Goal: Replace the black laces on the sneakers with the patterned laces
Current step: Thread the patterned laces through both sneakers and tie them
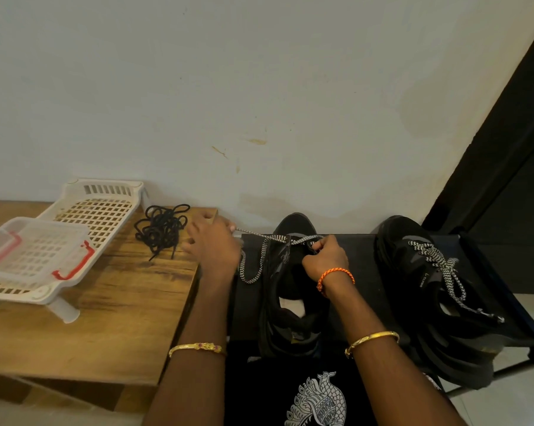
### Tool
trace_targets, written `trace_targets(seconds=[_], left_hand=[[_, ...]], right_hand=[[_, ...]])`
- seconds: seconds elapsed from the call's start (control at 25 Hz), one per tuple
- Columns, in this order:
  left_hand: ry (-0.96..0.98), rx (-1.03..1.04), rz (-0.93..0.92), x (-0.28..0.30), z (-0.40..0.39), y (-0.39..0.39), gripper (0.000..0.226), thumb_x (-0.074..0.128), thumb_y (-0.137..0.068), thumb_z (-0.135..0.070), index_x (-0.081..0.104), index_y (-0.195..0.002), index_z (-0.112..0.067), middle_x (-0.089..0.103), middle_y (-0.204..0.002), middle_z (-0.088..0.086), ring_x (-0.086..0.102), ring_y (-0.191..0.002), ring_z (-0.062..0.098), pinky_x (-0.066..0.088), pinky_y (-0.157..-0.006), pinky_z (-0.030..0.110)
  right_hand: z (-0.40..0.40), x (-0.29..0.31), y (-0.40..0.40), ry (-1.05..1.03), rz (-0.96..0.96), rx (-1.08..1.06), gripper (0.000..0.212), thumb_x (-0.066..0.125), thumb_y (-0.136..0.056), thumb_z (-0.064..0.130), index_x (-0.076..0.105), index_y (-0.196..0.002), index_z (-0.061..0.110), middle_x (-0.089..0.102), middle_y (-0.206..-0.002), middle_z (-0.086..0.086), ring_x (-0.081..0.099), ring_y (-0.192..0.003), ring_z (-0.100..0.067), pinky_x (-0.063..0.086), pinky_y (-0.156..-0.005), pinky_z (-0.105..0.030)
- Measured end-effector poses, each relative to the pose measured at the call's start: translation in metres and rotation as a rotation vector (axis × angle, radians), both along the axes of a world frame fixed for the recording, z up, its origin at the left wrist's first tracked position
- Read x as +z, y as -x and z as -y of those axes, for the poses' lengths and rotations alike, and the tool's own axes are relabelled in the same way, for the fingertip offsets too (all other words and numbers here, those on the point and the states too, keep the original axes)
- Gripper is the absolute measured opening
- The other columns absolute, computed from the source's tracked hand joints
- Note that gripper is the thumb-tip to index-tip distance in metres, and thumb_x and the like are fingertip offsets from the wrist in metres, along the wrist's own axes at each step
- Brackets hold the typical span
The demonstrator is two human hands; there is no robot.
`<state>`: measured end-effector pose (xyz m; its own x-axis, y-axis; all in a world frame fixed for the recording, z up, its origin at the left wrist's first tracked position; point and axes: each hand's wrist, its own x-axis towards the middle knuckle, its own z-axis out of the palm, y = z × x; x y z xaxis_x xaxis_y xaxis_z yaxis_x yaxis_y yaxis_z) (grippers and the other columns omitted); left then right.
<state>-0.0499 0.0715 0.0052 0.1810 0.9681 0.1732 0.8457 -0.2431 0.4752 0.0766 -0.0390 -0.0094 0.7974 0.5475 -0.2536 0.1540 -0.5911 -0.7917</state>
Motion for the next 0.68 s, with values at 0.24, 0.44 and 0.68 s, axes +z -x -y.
trace_targets(seconds=[0.24,0.44,0.68], left_hand=[[0.013,-0.080,0.066,0.000,0.001,0.012,0.027,0.055,-0.094,-0.024,0.061,-0.121,-0.027,0.030,-0.142,0.010,0.025,-0.133,0.029,0.025,-0.104,0.052],[0.029,-0.440,0.015,-0.008,0.032,-0.028,0.022,0.061,-0.091,-0.030,0.068,-0.112,-0.033,0.018,-0.153,0.000,0.019,-0.139,0.020,0.015,-0.109,0.046],[0.128,-0.388,0.046,-0.016,0.027,-0.031,0.018,0.057,-0.094,-0.025,0.070,-0.105,-0.018,0.021,-0.153,0.004,0.026,-0.137,0.021,0.021,-0.103,0.044]], right_hand=[[-0.003,-0.002,0.000,-0.009,-0.004,0.001,0.028,0.061,-0.079,0.001,0.045,-0.097,0.017,0.052,-0.117,-0.015,0.051,-0.110,-0.031,0.049,-0.093,-0.045],[-0.005,-0.003,0.002,0.025,0.043,0.004,0.031,0.061,-0.081,0.004,0.049,-0.108,0.012,0.052,-0.120,-0.015,0.048,-0.114,-0.032,0.047,-0.094,-0.042],[-0.005,-0.003,0.003,0.034,0.061,0.003,0.035,0.061,-0.081,0.006,0.049,-0.114,0.011,0.049,-0.122,-0.015,0.047,-0.115,-0.032,0.047,-0.095,-0.043]])
